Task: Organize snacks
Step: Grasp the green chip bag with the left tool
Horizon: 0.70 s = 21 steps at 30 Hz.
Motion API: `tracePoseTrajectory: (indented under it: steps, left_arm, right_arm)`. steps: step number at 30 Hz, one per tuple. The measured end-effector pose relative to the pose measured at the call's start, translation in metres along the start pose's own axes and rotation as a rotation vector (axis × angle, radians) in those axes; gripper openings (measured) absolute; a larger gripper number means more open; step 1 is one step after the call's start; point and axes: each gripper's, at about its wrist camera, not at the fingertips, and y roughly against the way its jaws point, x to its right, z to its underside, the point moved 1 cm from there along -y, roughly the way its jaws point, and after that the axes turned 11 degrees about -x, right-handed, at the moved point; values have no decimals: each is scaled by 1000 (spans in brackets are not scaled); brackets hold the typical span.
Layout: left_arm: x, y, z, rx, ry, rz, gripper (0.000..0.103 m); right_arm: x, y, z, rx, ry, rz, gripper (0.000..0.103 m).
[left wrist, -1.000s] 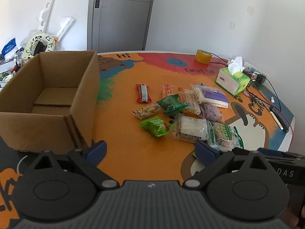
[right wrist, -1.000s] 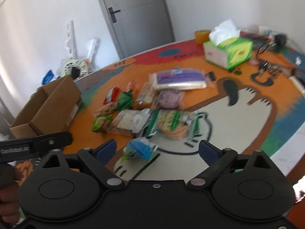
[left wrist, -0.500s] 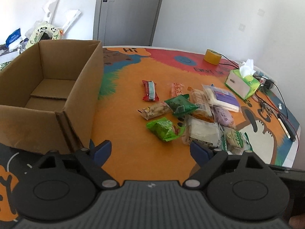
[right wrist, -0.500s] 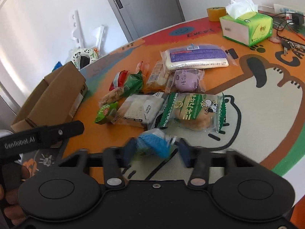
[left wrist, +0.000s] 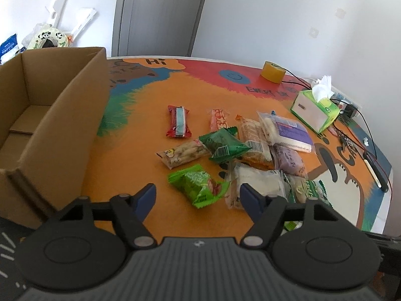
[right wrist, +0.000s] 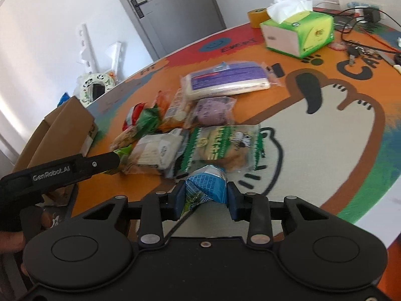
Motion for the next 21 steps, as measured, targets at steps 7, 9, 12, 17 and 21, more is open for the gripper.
tracePoseTrajectory:
  steps: [7, 9, 12, 17, 21]
  left_arm:
    - [-1, -16, -9, -6, 9, -10, 68]
    - [-1, -22, -11, -9, 6, -19, 68]
    - [-2, -28, -12, -11, 4, -29, 68]
    - [-4, -29, -11, 22, -7, -46, 56]
    - [-8, -24, -9, 28, 2, -34, 46]
  right_arm:
    - [4, -3, -7, 12, -13, 26, 35]
    - [3, -5, -8, 15, -7, 29, 35]
    - [2, -6, -9, 16, -5, 34, 36]
    - [-1, -8, -7, 24, 4, 43, 36]
    - [-4, -7, -5, 26, 17, 33, 36]
